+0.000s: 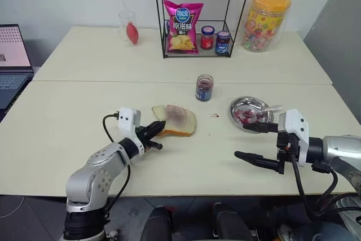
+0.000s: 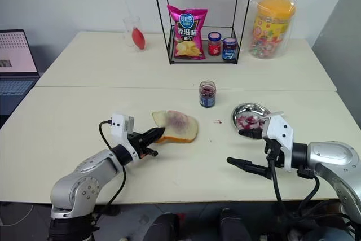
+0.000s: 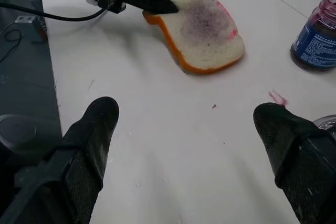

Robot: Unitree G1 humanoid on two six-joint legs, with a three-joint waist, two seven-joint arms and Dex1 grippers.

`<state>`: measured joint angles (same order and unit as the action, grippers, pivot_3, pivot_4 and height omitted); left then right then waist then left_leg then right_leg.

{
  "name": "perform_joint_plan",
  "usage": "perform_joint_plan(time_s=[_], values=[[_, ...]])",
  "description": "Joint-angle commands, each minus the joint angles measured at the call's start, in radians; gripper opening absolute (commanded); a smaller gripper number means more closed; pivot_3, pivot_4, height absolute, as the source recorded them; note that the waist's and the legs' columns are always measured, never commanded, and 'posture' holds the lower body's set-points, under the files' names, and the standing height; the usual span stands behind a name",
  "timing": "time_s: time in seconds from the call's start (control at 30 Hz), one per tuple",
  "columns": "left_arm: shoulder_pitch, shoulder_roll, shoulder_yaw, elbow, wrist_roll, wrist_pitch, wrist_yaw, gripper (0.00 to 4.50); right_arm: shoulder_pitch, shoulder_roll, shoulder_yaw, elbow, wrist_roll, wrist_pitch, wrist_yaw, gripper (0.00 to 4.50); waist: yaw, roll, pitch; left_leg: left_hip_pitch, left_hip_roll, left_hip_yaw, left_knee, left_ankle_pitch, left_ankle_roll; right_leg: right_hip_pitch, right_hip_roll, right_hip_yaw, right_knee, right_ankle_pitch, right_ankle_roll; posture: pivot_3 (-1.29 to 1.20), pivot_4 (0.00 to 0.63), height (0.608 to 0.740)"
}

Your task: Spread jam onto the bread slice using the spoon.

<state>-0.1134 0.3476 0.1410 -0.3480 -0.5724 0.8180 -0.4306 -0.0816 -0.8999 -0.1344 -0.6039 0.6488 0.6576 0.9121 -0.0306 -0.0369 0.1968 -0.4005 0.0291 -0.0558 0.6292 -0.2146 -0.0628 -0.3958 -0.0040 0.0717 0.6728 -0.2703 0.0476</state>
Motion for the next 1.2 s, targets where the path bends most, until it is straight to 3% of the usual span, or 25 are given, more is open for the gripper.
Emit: perform_joint_plan(time_s=[0.03,0.53,0.87,1.03,1.1,1.2], values=[[0.006,0.036,-0.042,-0.035,-0.008,0.032,-0.030,0.01,-0.013,0.000,-0.006,-0.019,0.007,-0.003,-0.003,4.50,0.000,0.000,0.000,0.000,0.000,0.000,0.000,0.000,0.000,0.000,0.000,0.000,0.000,0.000,0.000,0.00,0.150,0.740],[-0.041,0.095,-0.080,0.026,0.111,-0.060,-0.025,0.01,-0.005,0.002,0.004,-0.027,0.009,0.004,0.001,4.50,0.001,0.000,0.000,0.000,0.000,0.000,0.000,0.000,0.000,0.000,0.000,0.000,-0.001,-0.001,-0.001,0.00,0.150,0.740],[-0.021,0.123,-0.071,0.012,0.127,-0.083,-0.050,2.21,-0.015,0.018,0.030,-0.029,0.007,0.003,-0.012,4.50,0.001,0.000,0.000,0.000,0.000,0.000,0.000,0.000,0.000,0.000,0.000,0.000,-0.001,-0.001,-0.001,0.00,0.150,0.740],[0.012,0.194,-0.020,-0.014,0.138,-0.101,-0.072,3.27,-0.022,0.051,0.048,-0.034,0.011,0.003,-0.037,4.50,0.000,0.000,0.000,0.000,0.000,0.000,0.000,0.000,0.000,0.000,0.000,0.000,-0.001,-0.001,-0.001,0.00,0.150,0.740],[0.032,0.231,0.006,-0.023,0.140,-0.105,-0.085,3.56,-0.025,0.068,0.061,-0.040,0.007,0.003,-0.049,4.50,-0.002,0.000,0.000,0.000,0.001,0.000,-0.001,0.000,0.000,-0.001,0.000,0.000,0.000,-0.001,-0.002,0.00,0.150,0.740],[0.060,0.275,0.050,-0.038,0.138,-0.106,-0.092,3.56,-0.019,0.091,0.071,-0.040,0.003,-0.008,-0.062,4.50,-0.001,0.000,0.000,0.000,0.001,0.000,-0.001,0.000,0.000,-0.001,0.000,0.000,0.000,-0.001,-0.002,0.00,0.150,0.740]])
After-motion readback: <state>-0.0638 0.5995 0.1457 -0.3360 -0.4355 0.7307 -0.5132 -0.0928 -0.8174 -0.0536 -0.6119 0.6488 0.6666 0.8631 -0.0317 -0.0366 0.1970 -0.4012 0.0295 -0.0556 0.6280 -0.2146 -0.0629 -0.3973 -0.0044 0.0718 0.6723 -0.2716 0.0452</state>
